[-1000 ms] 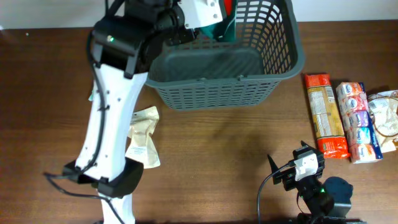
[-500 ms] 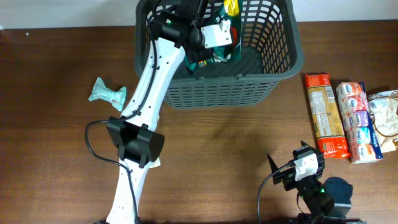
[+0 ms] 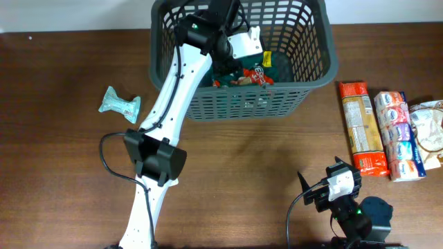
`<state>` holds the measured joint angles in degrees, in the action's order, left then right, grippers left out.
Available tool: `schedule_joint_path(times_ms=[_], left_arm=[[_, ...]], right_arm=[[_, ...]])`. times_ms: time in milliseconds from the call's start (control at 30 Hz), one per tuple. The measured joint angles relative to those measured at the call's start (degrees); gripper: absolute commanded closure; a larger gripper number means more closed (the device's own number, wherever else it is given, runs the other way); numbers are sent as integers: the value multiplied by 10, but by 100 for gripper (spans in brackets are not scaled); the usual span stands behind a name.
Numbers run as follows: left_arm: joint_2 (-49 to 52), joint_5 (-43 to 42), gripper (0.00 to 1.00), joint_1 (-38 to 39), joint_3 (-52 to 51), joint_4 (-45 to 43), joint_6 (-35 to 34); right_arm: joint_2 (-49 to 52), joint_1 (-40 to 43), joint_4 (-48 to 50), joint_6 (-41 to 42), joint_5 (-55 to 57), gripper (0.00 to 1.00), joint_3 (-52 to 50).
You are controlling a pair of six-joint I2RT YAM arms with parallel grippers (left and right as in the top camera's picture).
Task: Pack container
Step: 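Lift the Nescafe packet with the left gripper and drop it into the basket, then move the left gripper to the beige pouch and grasp it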
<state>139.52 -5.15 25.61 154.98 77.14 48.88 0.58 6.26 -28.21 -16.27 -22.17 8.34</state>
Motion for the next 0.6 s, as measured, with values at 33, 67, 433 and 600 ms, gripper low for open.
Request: schedule_joint_path(times_ms=[33, 67, 433, 600], left_arm=[[0, 5, 41, 1, 7, 8, -16], [0, 11, 40, 1, 18, 25, -27], [-244, 99, 34, -38, 62, 86, -134], [-466, 107, 33, -106, -117, 51, -178]], right_arm=[[0, 0, 0, 0, 0, 1, 0], [0, 0, 0, 0, 0, 1, 0], [0, 0, 0, 0, 0, 1, 0], [0, 0, 0, 0, 0, 1, 0]])
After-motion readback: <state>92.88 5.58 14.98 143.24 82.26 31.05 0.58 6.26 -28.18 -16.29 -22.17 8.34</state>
